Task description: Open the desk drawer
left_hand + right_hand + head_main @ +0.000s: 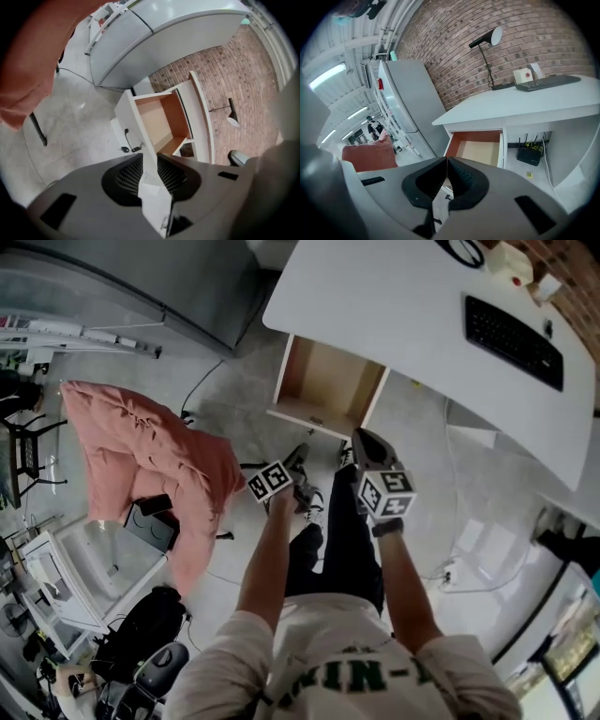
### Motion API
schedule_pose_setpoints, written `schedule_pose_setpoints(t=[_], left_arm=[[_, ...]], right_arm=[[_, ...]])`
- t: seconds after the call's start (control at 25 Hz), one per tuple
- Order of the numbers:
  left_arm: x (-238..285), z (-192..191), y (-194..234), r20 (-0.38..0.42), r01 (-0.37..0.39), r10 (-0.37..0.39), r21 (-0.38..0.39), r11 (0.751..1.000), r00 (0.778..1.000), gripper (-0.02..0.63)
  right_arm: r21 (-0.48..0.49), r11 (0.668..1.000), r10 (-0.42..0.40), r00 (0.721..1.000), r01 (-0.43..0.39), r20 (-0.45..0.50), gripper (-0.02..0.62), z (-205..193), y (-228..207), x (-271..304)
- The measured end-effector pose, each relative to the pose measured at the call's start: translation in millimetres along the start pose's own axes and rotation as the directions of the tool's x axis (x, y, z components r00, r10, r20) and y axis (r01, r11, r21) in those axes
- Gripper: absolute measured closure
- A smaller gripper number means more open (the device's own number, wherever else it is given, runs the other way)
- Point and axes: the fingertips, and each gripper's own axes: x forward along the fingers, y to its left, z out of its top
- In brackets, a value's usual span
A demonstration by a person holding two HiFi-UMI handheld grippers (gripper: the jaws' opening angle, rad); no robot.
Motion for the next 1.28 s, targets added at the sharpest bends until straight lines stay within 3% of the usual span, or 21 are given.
schedule_pose_setpoints(t=[0.24, 0.48, 0.56, 0.72, 0.92, 1.08, 1.28], left_arm=[[-54.8, 13.6, -84.1, -0.015, 0.087, -0.085, 0.213, 0.973, 0.996, 0.531], [-101.2, 29.6, -148.0, 0.027, 0.071, -0.091, 0.434, 0.898, 0.995, 0.531], [-122.6, 27.0, -170.7, 0.019, 0.07, -0.095, 0.528, 0.847, 0.995, 0.531], [-151.5, 30.7, -221.7, 0.051, 0.04, -0.106, 0.704, 0.709, 0.993, 0.532], [-178.0, 45.2, -276.3, 0.13, -0.027, -0.152, 0.839, 0.544, 0.98, 0.554], [-207.7, 52.9, -309.4, 0.21, -0.093, -0.202, 0.877, 0.471, 0.957, 0.574], [-237.7, 62.3, -342.9, 0.284, -0.153, -0.266, 0.893, 0.422, 0.921, 0.603]], right_arm=[[-0.008, 1.0, -0.03, 0.998, 0.03, 0.047, 0.591, 26.2, 22.8, -38.9], [-0.031, 0.999, -0.037, 0.993, 0.041, 0.113, 0.591, 54.2, 45.9, -79.6], [-0.042, 0.998, -0.043, 0.991, 0.049, 0.123, 0.591, 56.1, 58.5, -95.4], [-0.082, 0.993, -0.077, 0.985, 0.09, 0.156, 0.591, 79.3, 72.6, -120.0], [-0.136, 0.981, -0.105, 0.972, 0.135, 0.21, 0.591, 109.4, 81.7, -141.9], [-0.18, 0.975, -0.081, 0.961, 0.132, 0.263, 0.591, 124.9, 100.5, -160.3], [-0.203, 0.972, -0.036, 0.929, 0.118, 0.368, 0.591, 152.2, 123.9, -184.4]])
